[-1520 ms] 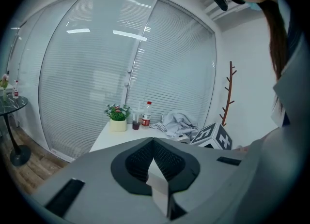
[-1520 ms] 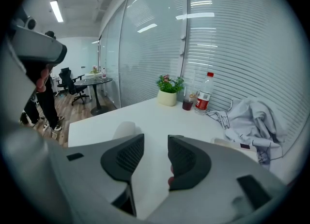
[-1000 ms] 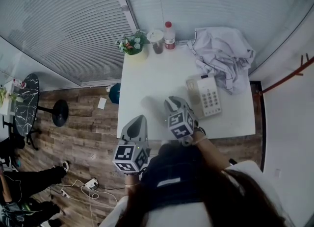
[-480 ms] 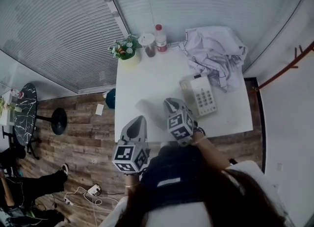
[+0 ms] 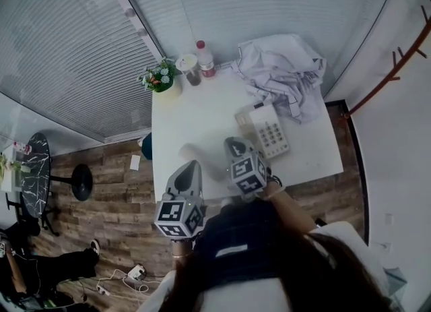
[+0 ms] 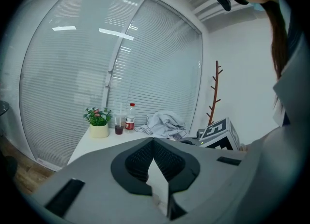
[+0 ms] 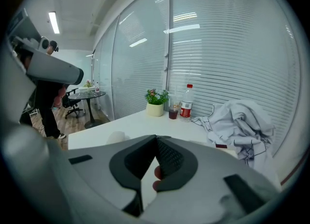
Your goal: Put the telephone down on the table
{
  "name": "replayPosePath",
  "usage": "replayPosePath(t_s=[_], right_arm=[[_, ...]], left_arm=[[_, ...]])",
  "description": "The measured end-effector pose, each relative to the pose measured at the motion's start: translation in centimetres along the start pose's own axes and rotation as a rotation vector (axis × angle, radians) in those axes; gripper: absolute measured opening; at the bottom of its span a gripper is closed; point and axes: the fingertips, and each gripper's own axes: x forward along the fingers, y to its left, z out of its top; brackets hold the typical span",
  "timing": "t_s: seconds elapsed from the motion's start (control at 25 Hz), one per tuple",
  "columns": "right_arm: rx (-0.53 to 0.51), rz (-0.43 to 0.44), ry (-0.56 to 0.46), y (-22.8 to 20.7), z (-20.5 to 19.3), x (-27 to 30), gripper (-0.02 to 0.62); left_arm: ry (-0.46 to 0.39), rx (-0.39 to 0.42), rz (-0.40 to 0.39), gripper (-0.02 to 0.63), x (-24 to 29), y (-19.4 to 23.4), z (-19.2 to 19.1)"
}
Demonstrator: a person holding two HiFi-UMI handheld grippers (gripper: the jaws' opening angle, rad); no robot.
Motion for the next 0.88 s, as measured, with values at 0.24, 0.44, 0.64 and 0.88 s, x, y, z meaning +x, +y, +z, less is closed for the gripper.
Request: replayPosePath(t_s=[0.24,0.44,0.64,0.88], right_arm=[[0.077,-0.003,-0.029,-1.2,0.1,-1.2,-0.002],[0.128,-0.030,-0.069,-2.4,0.3,-2.4,-0.003],[0.124,-0.066,-0.070,-3.2,0.0,-3.4,-0.004],[0.141,-0.087,-0.066,-3.9,-0.3,-4.2,-0.005]], left_arm=[[0.000,0.017,-0.023,-0.003,0.5,-1.0,0.3],[0.000,0.031,-0.040,-0.003,0.9,-1.8,0.3],[-0.005,0.049,-0.059,-0.003,1.2,-2.5,0.4],[0.013,0.044,-0.087,-0.003,1.6,-3.8,0.4]])
